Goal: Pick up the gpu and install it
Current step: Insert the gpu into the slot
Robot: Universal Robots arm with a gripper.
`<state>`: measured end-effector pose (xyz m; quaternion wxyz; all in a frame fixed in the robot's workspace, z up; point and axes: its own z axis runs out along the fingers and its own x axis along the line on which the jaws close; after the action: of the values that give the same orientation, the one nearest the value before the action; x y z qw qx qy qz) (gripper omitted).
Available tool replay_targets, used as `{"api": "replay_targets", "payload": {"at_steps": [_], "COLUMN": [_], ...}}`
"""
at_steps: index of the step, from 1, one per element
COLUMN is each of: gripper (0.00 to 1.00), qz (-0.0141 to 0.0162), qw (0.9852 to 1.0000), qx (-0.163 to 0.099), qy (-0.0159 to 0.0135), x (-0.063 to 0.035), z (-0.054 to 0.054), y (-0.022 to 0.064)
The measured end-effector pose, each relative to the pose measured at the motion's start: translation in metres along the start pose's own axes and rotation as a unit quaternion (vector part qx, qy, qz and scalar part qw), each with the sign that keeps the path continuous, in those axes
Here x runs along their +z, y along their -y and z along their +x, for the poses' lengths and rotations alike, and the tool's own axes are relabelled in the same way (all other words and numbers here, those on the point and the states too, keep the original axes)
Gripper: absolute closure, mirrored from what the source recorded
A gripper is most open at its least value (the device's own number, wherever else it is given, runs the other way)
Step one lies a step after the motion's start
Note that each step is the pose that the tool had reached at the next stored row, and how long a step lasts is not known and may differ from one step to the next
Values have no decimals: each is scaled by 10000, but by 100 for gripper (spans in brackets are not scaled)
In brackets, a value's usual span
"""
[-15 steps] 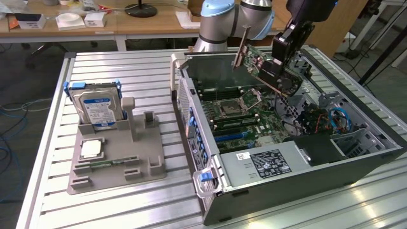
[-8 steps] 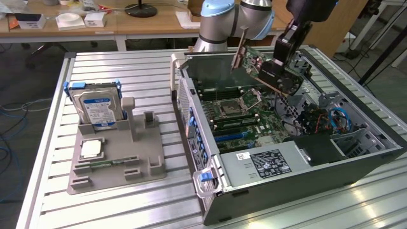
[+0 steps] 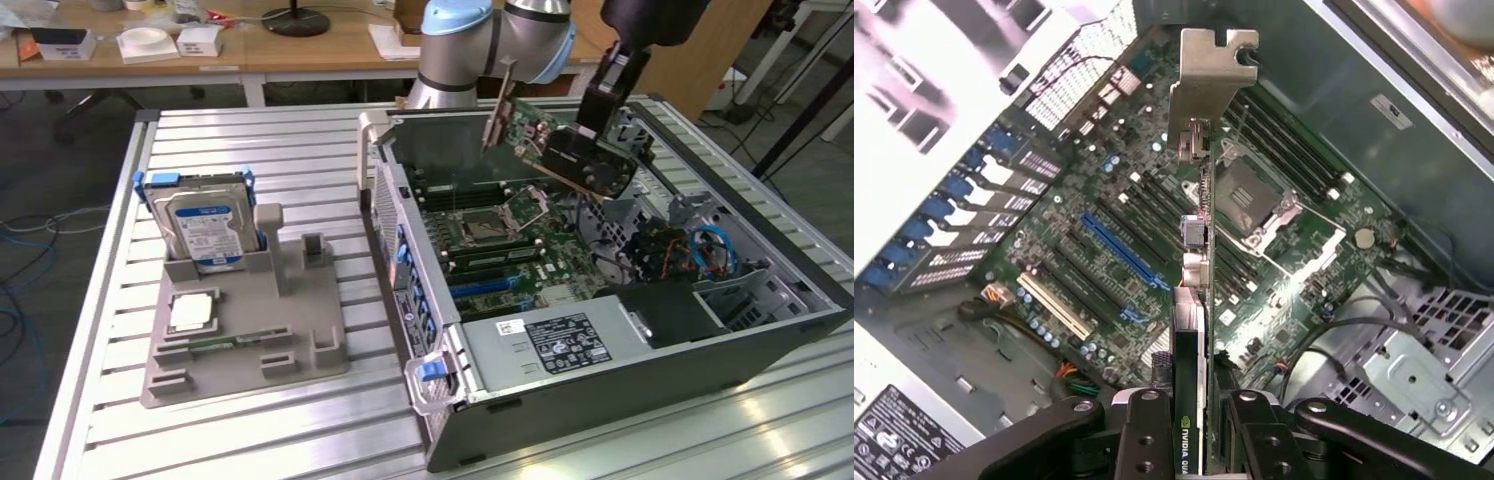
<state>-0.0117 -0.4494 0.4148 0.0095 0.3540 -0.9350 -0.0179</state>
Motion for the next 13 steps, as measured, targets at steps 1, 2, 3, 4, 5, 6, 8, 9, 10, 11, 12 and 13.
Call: {"api": "replay_targets", "payload": {"at_steps": [1,2,3,4,5,6,8,9,10,11,12,13], "gripper": [74,74,74,74,74,74,74,74,74,74,74,74], "qz": [0,1,1,1,1,2,2,3,3,3,3,4], "qw": [10000,9999,9999,9997,9996,9994,9990,9988,9985,9982,9978,9975], "qx": [-59,-116,-171,-226,-286,-339,-444,-498,-552,-602,-657,-707], "qy": [-3,-5,-7,-9,-11,-14,-18,-20,-22,-24,-26,-28], "x": [0,0,1,0,1,1,2,1,2,2,3,2], "z": [0,-1,0,-1,-1,-1,-1,-2,-2,-2,-2,-2], "y": [0,1,1,1,1,1,1,1,2,2,2,2]}}
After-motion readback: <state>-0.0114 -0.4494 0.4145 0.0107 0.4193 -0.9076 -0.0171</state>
